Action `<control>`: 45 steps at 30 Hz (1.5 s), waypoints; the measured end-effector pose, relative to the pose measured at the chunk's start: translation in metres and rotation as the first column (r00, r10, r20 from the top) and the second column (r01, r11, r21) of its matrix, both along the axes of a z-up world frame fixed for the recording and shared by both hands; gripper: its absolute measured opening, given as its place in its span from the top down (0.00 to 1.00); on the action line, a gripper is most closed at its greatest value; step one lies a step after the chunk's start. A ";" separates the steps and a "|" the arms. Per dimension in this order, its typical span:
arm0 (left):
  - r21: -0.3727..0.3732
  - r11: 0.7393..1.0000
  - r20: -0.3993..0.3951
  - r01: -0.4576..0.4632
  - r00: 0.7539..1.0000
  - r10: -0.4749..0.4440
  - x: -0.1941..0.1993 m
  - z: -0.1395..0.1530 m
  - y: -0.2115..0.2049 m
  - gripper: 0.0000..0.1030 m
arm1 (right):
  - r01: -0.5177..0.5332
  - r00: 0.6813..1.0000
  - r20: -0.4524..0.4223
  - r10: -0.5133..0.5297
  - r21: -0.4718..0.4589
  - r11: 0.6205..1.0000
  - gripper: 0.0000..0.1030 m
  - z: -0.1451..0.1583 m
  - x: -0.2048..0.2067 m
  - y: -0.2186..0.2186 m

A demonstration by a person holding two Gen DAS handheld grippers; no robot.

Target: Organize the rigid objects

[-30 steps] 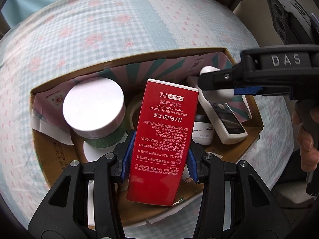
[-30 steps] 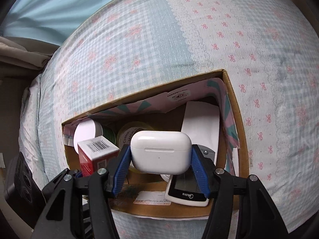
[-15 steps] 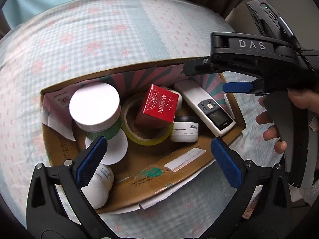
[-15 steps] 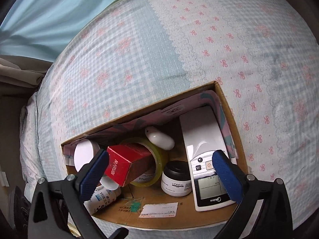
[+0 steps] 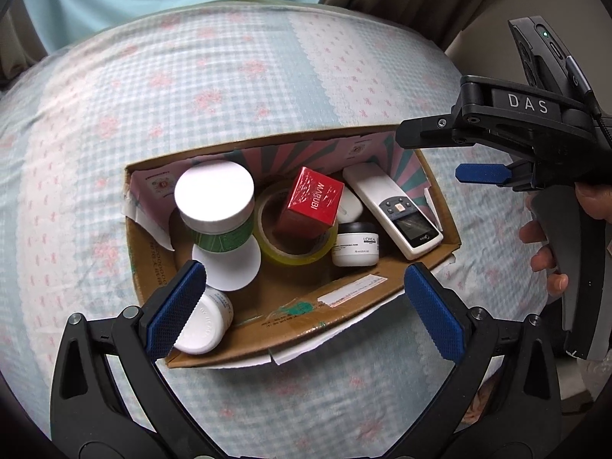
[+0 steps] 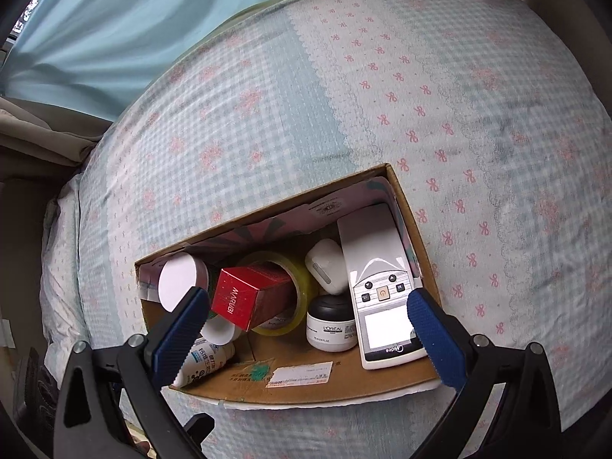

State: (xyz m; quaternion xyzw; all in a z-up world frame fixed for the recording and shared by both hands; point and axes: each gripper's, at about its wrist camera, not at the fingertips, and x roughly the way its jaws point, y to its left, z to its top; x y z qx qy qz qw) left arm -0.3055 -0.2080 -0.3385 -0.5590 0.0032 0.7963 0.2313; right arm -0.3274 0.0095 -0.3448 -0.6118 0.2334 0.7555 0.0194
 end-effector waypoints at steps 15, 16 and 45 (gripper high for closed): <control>0.017 0.988 -0.193 -0.152 0.969 0.153 0.064 0.164 -0.003 0.00 | -0.124 0.974 -0.177 0.140 0.100 0.987 0.00 0.142 0.072 0.015; 0.026 0.987 -0.214 -0.160 0.963 0.162 0.068 0.179 0.000 0.00 | -0.129 0.968 -0.200 0.153 0.130 0.983 0.00 0.157 0.080 0.018; 0.075 0.963 -0.524 -0.261 0.811 0.260 0.188 0.312 0.040 0.00 | 0.016 0.825 -0.514 0.234 0.436 0.900 0.00 0.299 0.231 0.049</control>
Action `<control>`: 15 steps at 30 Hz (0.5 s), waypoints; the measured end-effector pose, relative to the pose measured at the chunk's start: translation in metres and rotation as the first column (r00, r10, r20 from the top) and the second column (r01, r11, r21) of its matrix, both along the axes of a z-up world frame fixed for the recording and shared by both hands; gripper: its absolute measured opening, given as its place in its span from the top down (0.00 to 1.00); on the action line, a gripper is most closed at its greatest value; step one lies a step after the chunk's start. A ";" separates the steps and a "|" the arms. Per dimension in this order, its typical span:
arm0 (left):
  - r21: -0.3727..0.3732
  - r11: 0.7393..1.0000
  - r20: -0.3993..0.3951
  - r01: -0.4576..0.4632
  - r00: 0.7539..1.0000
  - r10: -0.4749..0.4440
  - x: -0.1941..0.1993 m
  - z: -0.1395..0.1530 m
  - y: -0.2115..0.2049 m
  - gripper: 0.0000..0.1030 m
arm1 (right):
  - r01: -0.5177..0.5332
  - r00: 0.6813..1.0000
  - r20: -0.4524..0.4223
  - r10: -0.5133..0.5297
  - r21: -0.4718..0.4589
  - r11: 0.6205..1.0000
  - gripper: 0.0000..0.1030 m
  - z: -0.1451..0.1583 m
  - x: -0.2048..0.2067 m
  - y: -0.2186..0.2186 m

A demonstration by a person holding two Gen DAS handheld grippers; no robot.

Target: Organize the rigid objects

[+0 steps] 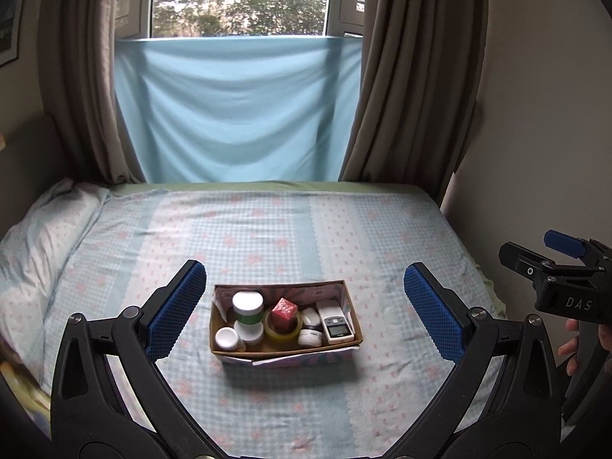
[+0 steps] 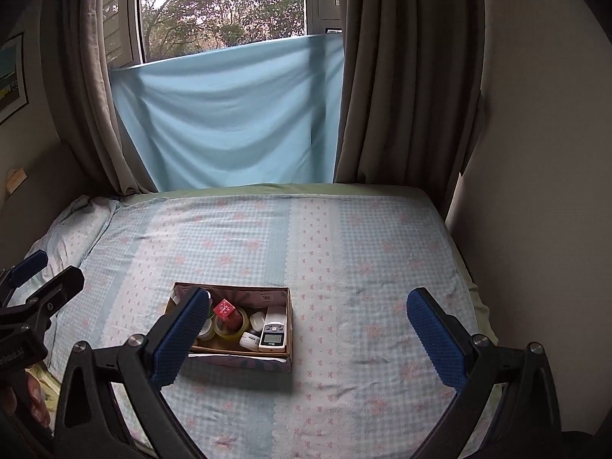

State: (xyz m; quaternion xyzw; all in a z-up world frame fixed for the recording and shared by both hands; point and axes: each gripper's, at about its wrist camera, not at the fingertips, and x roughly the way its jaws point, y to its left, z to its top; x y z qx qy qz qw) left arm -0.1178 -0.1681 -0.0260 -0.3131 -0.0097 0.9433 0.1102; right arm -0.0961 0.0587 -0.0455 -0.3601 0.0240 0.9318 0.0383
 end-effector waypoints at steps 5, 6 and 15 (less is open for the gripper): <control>0.008 1.000 0.006 0.003 1.000 -0.003 0.000 -0.001 0.001 0.00 | 0.007 1.000 -0.007 -0.007 0.006 1.000 0.00 0.002 0.001 0.002; 0.009 1.000 0.007 0.003 1.000 -0.003 -0.001 -0.001 0.001 0.00 | 0.008 1.000 -0.006 -0.008 0.009 1.000 0.00 0.002 0.001 0.001; 0.021 1.000 0.011 0.000 1.000 0.000 0.000 -0.003 0.001 0.00 | 0.011 1.000 -0.007 -0.010 0.014 1.000 0.00 0.003 0.002 0.002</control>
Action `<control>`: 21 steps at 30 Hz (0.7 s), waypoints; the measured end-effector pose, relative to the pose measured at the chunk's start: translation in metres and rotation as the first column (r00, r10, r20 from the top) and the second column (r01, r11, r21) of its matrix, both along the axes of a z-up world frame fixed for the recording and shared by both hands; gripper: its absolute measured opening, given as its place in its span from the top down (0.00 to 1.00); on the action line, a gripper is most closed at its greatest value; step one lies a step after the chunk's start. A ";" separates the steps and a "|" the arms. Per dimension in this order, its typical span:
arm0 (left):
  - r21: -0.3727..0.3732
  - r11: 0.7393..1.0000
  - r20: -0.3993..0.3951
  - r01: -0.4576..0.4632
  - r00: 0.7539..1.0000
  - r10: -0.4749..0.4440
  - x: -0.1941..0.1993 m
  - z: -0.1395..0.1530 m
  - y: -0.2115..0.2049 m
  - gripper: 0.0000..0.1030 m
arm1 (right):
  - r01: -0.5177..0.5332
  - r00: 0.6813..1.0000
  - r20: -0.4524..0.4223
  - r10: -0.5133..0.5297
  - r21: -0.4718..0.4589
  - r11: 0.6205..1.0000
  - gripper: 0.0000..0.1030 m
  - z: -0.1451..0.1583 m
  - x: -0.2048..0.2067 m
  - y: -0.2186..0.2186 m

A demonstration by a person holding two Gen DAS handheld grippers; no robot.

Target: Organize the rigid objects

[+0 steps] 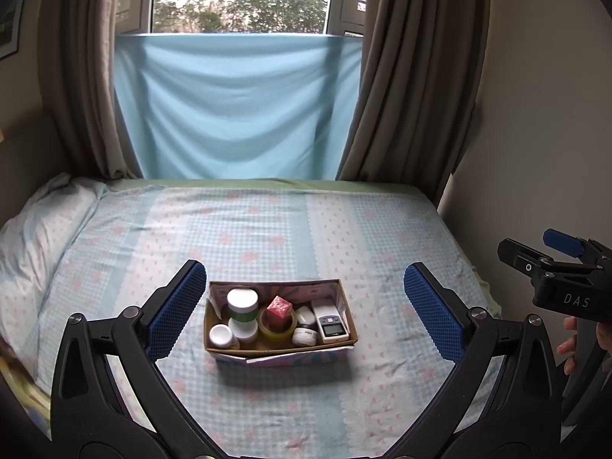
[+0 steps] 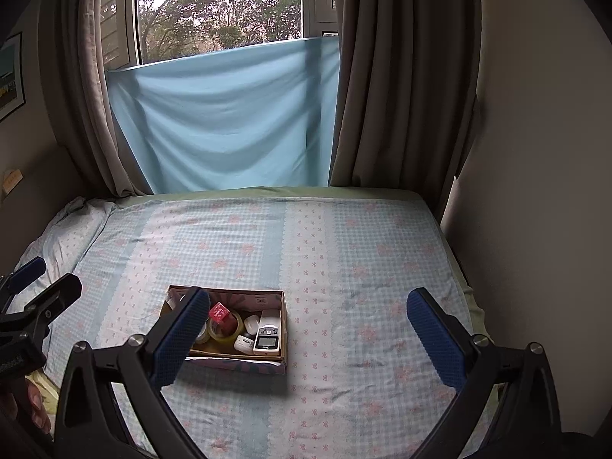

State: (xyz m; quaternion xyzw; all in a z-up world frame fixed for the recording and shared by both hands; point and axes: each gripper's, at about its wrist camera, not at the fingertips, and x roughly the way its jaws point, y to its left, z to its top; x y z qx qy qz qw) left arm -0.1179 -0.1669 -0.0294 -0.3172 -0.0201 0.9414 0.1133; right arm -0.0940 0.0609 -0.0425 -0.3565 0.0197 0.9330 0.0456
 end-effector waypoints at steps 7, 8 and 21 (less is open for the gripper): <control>0.000 1.000 -0.003 -0.004 1.000 0.004 0.000 -0.001 0.000 0.00 | 0.007 1.000 -0.004 -0.007 0.005 1.000 0.00 0.001 -0.001 0.001; 0.000 1.000 -0.003 -0.005 1.000 0.005 0.000 -0.001 0.000 0.00 | 0.008 1.000 -0.004 -0.008 0.006 1.000 0.00 0.001 -0.001 0.001; -0.004 1.000 -0.011 -0.008 1.000 0.008 -0.003 0.001 0.001 0.00 | 0.013 1.000 -0.011 -0.013 0.007 1.000 0.00 0.004 -0.006 0.002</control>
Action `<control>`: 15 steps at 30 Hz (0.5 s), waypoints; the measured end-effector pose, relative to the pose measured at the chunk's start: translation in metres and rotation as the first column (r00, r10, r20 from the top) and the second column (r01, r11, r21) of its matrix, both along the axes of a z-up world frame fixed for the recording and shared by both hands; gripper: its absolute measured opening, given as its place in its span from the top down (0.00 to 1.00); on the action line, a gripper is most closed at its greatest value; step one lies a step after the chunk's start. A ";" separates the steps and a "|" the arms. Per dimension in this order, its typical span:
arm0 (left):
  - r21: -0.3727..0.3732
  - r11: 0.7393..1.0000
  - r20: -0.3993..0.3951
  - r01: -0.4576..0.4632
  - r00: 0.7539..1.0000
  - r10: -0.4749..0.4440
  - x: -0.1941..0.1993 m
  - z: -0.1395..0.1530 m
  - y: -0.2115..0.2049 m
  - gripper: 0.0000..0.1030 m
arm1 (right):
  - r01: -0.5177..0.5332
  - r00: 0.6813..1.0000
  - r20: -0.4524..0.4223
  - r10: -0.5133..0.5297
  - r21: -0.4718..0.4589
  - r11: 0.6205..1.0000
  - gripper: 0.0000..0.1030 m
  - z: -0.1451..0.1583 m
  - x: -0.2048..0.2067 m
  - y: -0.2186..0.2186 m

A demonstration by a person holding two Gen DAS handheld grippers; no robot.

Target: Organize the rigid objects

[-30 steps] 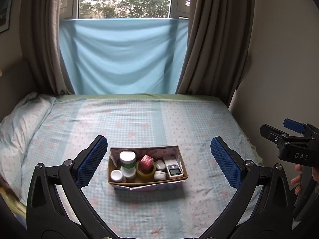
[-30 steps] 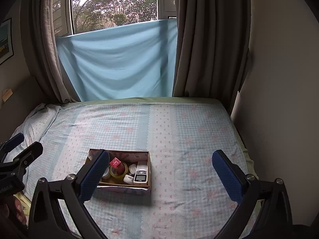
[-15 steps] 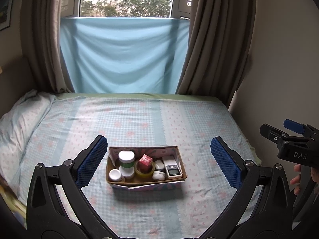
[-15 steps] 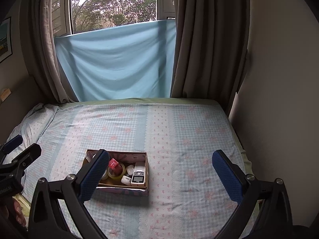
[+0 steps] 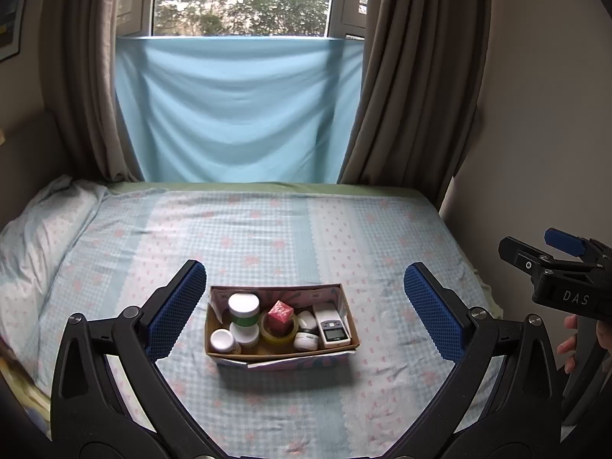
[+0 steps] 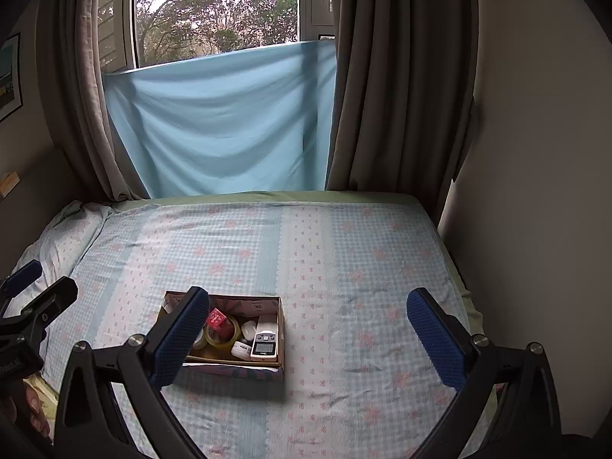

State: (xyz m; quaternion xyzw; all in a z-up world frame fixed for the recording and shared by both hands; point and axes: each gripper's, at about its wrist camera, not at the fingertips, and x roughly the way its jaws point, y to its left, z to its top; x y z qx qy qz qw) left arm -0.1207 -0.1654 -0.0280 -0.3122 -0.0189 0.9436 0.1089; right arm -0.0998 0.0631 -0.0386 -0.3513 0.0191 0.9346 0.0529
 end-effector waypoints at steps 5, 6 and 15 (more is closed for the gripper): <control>0.007 1.000 0.003 -0.001 1.000 0.001 -0.003 0.001 0.000 0.00 | 0.002 1.000 0.001 -0.002 -0.001 1.000 0.00 0.000 -0.001 0.000; 0.005 1.000 0.002 -0.001 1.000 0.001 -0.004 0.001 0.000 0.00 | 0.003 1.000 0.001 -0.003 0.000 1.000 0.00 0.000 -0.002 0.000; 0.004 1.000 -0.029 0.008 1.000 -0.008 0.000 0.000 0.000 0.00 | 0.007 1.000 -0.004 -0.007 0.003 1.000 0.00 0.001 -0.004 -0.002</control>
